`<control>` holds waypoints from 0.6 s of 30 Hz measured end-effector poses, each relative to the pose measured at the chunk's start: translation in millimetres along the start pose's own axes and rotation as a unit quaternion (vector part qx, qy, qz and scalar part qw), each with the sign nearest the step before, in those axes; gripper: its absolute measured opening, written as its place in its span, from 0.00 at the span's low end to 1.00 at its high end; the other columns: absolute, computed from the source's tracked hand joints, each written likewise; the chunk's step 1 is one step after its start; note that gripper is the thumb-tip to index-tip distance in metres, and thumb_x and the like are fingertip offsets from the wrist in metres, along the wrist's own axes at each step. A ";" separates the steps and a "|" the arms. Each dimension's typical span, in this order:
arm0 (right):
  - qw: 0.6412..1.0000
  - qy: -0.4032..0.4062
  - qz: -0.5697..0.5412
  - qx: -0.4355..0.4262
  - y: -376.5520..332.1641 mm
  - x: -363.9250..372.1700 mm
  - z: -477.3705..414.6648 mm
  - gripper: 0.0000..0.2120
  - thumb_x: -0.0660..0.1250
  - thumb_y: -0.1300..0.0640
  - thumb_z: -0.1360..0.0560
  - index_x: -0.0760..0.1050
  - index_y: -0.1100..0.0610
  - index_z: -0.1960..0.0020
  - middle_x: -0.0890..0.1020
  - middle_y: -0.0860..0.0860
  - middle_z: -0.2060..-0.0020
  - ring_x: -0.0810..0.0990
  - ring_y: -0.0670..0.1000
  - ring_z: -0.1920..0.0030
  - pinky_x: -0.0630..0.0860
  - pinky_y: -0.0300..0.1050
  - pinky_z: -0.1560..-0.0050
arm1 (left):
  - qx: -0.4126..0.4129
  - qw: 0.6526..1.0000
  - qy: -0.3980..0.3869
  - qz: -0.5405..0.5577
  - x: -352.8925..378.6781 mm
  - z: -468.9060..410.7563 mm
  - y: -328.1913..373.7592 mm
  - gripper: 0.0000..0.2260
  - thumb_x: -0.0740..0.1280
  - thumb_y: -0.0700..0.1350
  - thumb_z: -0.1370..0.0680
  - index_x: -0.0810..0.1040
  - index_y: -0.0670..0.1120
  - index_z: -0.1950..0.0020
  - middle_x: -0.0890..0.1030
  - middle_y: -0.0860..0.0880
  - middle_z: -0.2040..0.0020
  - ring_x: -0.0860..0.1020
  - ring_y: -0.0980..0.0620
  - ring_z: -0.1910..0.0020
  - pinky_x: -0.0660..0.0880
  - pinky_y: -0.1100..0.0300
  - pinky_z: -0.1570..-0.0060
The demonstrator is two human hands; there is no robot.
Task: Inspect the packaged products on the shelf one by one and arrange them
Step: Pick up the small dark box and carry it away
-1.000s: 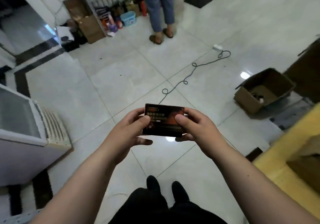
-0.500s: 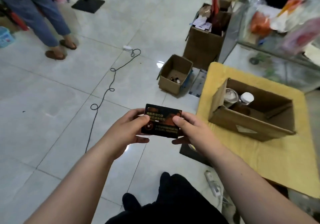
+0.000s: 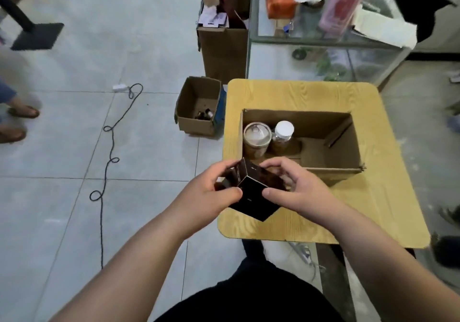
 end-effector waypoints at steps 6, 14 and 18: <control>0.996 0.037 0.076 -0.016 19.0 -81.0 -34.5 0.23 0.74 0.37 0.36 0.76 0.38 0.44 0.82 0.40 0.50 0.82 0.41 0.48 0.79 0.46 0.45 | 0.032 0.999 0.014 -0.029 44.8 -70.3 36.4 0.22 0.70 0.47 0.24 0.75 0.62 0.31 0.81 0.60 0.39 0.80 0.61 0.40 0.79 0.60 0.40; 0.981 0.119 0.092 0.120 70.8 -138.7 -89.6 0.21 0.74 0.42 0.27 0.71 0.51 0.43 0.79 0.47 0.58 0.78 0.43 0.60 0.69 0.35 0.68 | -0.065 0.976 0.130 -0.163 21.4 -117.4 -4.3 0.27 0.68 0.47 0.20 0.64 0.57 0.22 0.68 0.55 0.27 0.74 0.57 0.36 0.75 0.58 0.40; 0.978 0.079 0.110 0.160 80.6 -120.0 -109.4 0.27 0.75 0.35 0.31 0.69 0.52 0.47 0.76 0.48 0.58 0.81 0.48 0.60 0.82 0.42 0.64 | -0.069 0.969 0.124 -0.200 23.6 -123.1 -14.8 0.28 0.67 0.45 0.20 0.64 0.58 0.22 0.67 0.56 0.28 0.76 0.56 0.37 0.78 0.55 0.40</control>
Point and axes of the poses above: each hand's wrist, its own z-axis away from the middle knuckle, its own x-axis out of the palm, y = z × x, the point moved 8 cm from there along -z, towards the middle knuckle
